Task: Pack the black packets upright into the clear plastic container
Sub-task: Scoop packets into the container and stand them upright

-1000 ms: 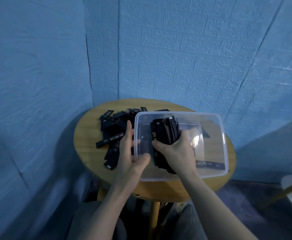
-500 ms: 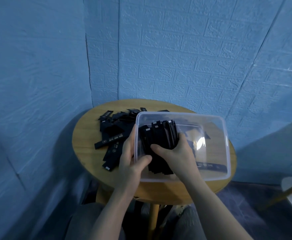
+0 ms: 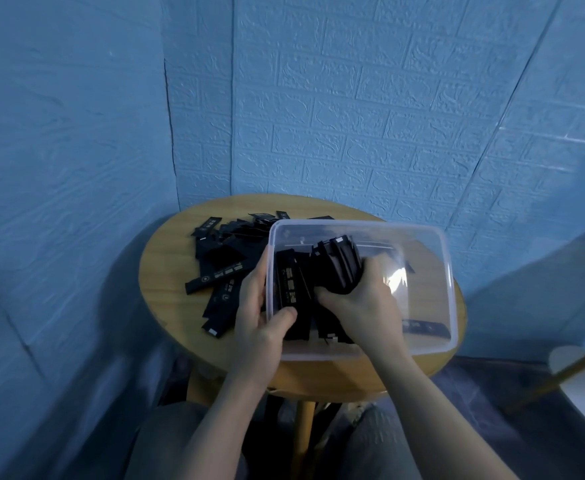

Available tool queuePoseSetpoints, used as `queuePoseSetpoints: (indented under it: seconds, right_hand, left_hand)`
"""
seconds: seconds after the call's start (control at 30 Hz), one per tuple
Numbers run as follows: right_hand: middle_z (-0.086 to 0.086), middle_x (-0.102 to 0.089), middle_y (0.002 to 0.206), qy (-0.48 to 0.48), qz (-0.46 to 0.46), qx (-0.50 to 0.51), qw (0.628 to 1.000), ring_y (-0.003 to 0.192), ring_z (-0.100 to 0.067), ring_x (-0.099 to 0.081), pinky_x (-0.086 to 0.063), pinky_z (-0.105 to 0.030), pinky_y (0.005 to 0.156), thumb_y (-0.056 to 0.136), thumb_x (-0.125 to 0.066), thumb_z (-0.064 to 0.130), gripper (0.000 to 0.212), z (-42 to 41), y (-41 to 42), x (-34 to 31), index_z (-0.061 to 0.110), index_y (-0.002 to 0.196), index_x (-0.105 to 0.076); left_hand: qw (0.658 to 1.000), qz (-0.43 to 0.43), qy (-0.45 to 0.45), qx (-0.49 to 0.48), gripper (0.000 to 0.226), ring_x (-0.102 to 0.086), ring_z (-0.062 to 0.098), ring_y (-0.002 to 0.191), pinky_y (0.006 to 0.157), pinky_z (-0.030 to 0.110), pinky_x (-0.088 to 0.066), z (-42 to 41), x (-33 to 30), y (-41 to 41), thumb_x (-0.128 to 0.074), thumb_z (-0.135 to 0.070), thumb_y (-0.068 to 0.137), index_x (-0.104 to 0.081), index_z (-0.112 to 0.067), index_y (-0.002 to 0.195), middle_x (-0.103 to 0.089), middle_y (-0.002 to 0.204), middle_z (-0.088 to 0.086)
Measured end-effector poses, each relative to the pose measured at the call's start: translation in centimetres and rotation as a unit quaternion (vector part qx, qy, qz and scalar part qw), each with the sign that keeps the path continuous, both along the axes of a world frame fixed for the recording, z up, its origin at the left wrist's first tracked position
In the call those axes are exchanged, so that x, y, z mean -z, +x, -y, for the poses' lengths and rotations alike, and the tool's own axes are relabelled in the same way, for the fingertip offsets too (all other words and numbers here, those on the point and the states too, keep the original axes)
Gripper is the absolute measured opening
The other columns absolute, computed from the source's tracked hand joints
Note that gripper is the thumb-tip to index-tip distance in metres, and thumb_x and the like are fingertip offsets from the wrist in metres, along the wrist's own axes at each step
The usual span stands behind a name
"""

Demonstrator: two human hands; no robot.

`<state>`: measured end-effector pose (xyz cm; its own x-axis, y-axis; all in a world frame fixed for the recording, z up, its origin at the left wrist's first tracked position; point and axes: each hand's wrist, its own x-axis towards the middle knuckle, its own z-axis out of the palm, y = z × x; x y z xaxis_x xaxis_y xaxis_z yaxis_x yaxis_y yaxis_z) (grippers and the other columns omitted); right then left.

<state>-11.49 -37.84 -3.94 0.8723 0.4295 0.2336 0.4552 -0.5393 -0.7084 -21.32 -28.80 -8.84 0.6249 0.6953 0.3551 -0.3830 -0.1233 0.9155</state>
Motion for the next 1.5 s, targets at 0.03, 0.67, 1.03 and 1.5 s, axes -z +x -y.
queuePoseSetpoints:
  seconds: [0.03,0.67,1.03,1.5]
  right_hand:
    - [0.001,-0.061,0.093,-0.004,-0.002,0.005,1.000,0.090,-0.030,-0.061,-0.051,-0.045,0.078,0.074,-0.073,0.039,0.047,0.0,0.3,0.0,0.019,0.101,-0.041]
    - [-0.002,-0.049,0.118,-0.070,0.104,0.048,0.991,0.106,-0.028,-0.054,-0.037,-0.033,0.068,0.075,-0.075,0.044,0.066,0.6,0.9,0.2,0.016,0.119,-0.036]
    - [-0.002,-0.047,0.135,0.029,0.317,-0.016,0.948,0.128,-0.024,-0.037,-0.027,-0.039,0.103,0.081,-0.073,0.033,0.060,1.5,-1.0,0.8,0.018,0.134,-0.049]
    - [0.000,-0.068,0.084,-0.128,0.152,-0.061,0.978,0.077,-0.023,-0.065,-0.051,-0.032,0.065,0.093,-0.056,0.040,0.023,-0.4,-1.7,0.2,0.020,0.100,-0.065]
  left_hand:
    - [1.000,0.000,0.001,0.000,0.073,-0.049,-0.005,0.124,0.092,0.006,-0.041,0.0,0.0,0.0,-0.056,-0.011,0.074,-0.042,-0.036,0.141,-0.053,0.138,-0.014]
    - [1.000,0.000,0.011,-0.005,0.075,-0.051,-0.003,0.123,0.092,0.007,-0.042,-0.1,0.0,0.1,-0.055,-0.008,0.072,-0.043,-0.031,0.142,-0.054,0.137,-0.012]
    - [1.000,-0.002,-0.003,-0.011,0.069,-0.054,0.002,0.120,0.089,0.013,-0.047,0.0,0.0,0.1,-0.057,-0.006,0.075,-0.046,-0.037,0.136,-0.056,0.134,-0.007]
    - [1.000,-0.009,0.002,-0.005,0.077,-0.054,0.007,0.122,0.098,0.025,-0.049,-0.1,0.2,0.0,-0.055,-0.005,0.073,-0.042,-0.029,0.145,-0.055,0.136,-0.002]
